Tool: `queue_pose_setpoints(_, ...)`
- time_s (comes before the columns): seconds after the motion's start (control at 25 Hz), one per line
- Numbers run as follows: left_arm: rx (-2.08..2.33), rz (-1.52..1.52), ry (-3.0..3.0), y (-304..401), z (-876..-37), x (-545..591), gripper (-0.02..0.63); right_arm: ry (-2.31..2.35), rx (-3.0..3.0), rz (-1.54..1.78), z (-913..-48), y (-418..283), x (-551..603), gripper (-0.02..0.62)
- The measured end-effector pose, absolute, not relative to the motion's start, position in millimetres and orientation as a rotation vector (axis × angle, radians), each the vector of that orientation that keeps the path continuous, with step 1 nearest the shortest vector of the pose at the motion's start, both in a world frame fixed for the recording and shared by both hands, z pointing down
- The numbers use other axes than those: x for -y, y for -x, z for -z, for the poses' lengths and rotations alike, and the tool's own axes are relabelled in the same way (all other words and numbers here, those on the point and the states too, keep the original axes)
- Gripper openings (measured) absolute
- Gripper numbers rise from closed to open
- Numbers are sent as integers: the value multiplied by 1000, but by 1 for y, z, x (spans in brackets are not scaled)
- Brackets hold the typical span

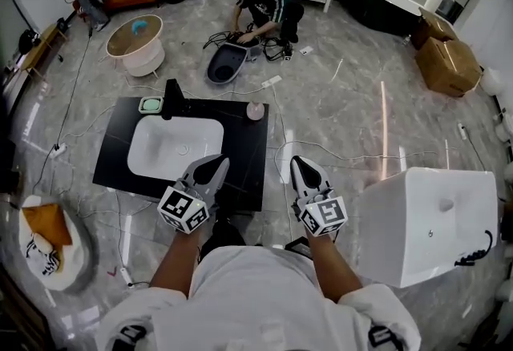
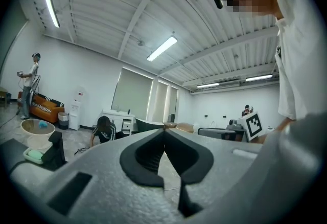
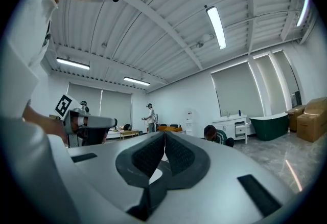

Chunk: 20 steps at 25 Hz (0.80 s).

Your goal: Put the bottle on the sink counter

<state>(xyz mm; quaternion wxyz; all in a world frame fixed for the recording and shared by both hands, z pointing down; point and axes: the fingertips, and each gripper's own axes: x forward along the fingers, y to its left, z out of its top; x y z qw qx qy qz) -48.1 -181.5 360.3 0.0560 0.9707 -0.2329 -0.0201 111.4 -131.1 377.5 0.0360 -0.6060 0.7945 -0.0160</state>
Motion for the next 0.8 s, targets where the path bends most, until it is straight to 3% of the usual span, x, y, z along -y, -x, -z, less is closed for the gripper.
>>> queue_pose_setpoints(0.8,661,-11,-2897,55,-382,70,15,1746,-2584,120,-397,-105,36,14)
